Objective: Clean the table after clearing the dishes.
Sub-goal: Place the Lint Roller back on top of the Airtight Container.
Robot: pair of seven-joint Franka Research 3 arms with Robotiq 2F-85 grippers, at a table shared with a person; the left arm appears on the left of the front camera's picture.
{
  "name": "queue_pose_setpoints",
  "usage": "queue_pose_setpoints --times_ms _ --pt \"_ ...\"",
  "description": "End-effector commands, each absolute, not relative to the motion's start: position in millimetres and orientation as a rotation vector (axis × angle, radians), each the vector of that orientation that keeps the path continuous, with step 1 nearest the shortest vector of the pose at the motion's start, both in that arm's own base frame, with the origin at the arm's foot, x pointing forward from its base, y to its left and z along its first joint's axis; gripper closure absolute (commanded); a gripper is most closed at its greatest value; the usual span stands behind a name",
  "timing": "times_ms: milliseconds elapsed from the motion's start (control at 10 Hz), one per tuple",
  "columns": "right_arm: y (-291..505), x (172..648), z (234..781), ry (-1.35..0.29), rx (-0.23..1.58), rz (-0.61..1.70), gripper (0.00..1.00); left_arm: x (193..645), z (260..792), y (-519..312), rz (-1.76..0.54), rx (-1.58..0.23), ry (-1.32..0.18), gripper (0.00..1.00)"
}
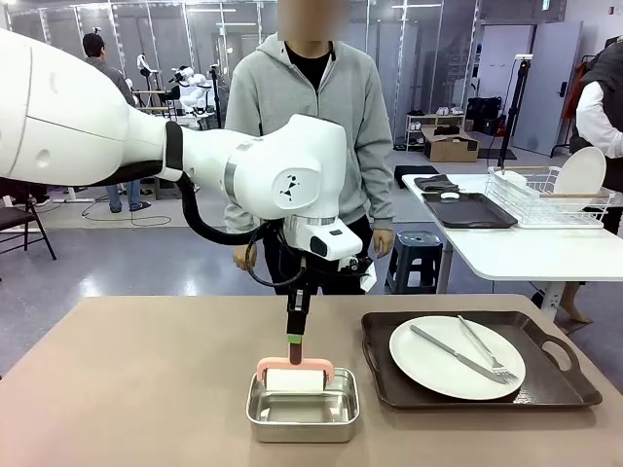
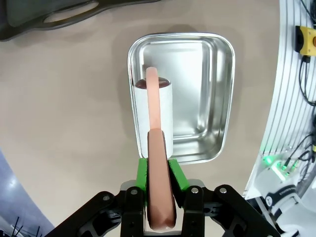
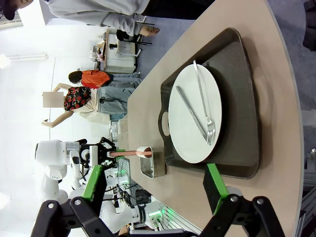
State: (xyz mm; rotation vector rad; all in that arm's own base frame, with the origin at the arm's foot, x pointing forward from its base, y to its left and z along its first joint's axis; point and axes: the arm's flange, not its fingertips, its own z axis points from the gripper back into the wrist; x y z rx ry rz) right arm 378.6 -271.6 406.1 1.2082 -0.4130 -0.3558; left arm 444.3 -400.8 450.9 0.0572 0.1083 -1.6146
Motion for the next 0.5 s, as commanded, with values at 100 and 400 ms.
queue_pose_setpoints --times_ms 100,400 --pt "-271.5 376.9 408.4 -0.417 1.211 -0.353 0.00 454.6 432.3 -401.8 -1.606 0.110 0.060 0.78" --pt "-271.5 376.9 408.4 -0.417 1.211 -0.353 0.00 466.4 417.3 -392.5 -1.616 0.139 0.017 0.78"
